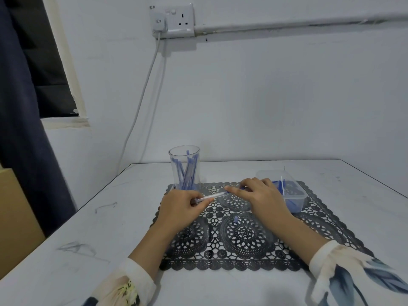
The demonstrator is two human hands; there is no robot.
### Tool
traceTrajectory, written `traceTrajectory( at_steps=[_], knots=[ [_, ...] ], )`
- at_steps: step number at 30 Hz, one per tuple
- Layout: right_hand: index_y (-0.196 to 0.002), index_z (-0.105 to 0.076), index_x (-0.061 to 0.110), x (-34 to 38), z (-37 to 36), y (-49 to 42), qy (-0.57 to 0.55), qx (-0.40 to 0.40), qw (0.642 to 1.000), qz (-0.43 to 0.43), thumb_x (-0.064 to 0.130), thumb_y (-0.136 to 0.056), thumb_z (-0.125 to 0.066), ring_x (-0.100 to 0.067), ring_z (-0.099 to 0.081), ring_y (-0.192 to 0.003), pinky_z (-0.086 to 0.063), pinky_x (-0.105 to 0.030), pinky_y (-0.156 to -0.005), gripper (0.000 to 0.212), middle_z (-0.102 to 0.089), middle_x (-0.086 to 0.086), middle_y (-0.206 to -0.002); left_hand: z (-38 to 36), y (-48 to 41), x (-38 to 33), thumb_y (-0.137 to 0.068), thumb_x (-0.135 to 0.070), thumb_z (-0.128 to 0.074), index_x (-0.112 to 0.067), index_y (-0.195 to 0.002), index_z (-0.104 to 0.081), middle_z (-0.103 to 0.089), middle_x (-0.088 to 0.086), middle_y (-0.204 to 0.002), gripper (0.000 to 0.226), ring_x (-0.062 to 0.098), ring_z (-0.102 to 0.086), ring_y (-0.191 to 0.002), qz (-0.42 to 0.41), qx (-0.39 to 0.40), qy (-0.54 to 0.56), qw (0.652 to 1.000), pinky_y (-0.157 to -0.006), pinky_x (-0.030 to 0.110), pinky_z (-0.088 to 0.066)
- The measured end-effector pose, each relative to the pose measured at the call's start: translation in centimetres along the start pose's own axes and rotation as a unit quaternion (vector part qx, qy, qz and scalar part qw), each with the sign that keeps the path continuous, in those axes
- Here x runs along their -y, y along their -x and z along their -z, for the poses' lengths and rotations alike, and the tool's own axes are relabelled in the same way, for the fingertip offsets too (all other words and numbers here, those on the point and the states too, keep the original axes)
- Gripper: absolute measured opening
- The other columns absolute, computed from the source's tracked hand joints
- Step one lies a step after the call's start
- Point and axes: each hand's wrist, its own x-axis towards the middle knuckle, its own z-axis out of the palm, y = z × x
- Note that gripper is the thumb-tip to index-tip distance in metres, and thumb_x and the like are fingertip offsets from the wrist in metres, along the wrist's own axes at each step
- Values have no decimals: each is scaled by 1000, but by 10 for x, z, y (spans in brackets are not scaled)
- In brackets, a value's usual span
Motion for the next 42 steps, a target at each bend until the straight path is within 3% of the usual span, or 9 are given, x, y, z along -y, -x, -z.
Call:
traceTrajectory(
  at_steps=[4,8,13,17,22,27,31,34,42],
  knots=[
    [-106,-70,29,2,-2,-1,-8,-25,1000,9,-11,-52,-79,-18,-60,-65,-46,-32,-58,67,-66,-2,-80,-1,0,0,-82,-60,-54,-31,-83,-73,-60,-11,-54,35,5,-53,-51,-3,-2,1,1000,-48,15,-34],
    [-101,-73,22,5,0,-2,-19,-32,999,-25,-8,-54,-80,-20,-61,-64,-47,-29,-55,56,-66,-2,-77,0,0,-1,-83,-57,-55,-30,-88,-73,-55,-14,-51,32,3,-50,-49,0,-4,1,1000,-48,13,-31],
    [-89,-74,15,6,4,-2,-12,-52,993,-107,25,-76,-76,-20,-60,-65,-49,-32,-59,17,-64,-2,-75,0,0,-1,-83,-57,-56,-29,-91,-74,-59,-13,-59,34,-2,-51,-54,-5,-17,8,1000,-53,13,-36],
    [-84,-74,10,5,4,0,-6,-44,988,-150,34,-73,-77,-22,-60,-68,-52,-33,-63,26,-65,-4,-76,0,1,-2,-83,-55,-57,-29,-89,-74,-53,-15,-53,32,-2,-49,-50,-4,-15,5,1000,-50,11,-29],
    [-77,-74,7,7,5,-1,-46,-49,988,-139,23,-71,-80,-21,-60,-71,-53,-31,-53,19,-63,-5,-75,0,1,-4,-82,-59,-53,-29,-88,-74,-64,-12,-62,37,0,-54,-55,-8,-5,-6,1000,-51,12,-34],
    [-76,-73,5,14,7,-2,-98,-58,987,-112,6,-66,-82,-22,-61,-70,-54,-29,-50,14,-62,-6,-76,-1,2,-9,-82,-62,-52,-31,-88,-74,-59,-11,-57,38,3,-52,-54,-16,-13,-31,999,-50,16,-34],
    [-83,-71,3,20,9,-3,-137,-61,987,-65,-5,-66,-78,-22,-60,-69,-54,-30,-59,19,-62,-8,-79,-2,3,-12,-83,-60,-52,-31,-89,-74,-66,-7,-62,37,6,-57,-57,-39,-19,-37,998,-53,14,-37],
    [-90,-69,1,24,11,-3,-158,-52,985,-44,-13,-67,-72,-20,-59,-73,-48,-21,-69,27,-62,-9,-84,-3,5,-14,-84,-59,-51,-29,-87,-74,-63,-5,-58,38,8,-55,-55,-50,-15,-34,998,-52,16,-37],
    [-93,-63,2,30,10,-3,-219,-39,972,-76,-18,-69,-63,-9,-53,-82,-39,-10,-80,31,-60,-6,-87,-6,5,-15,-85,-59,-52,-27,-80,-73,-60,-4,-54,39,9,-52,-51,-53,-28,-31,998,-51,22,-40]
  ],
)
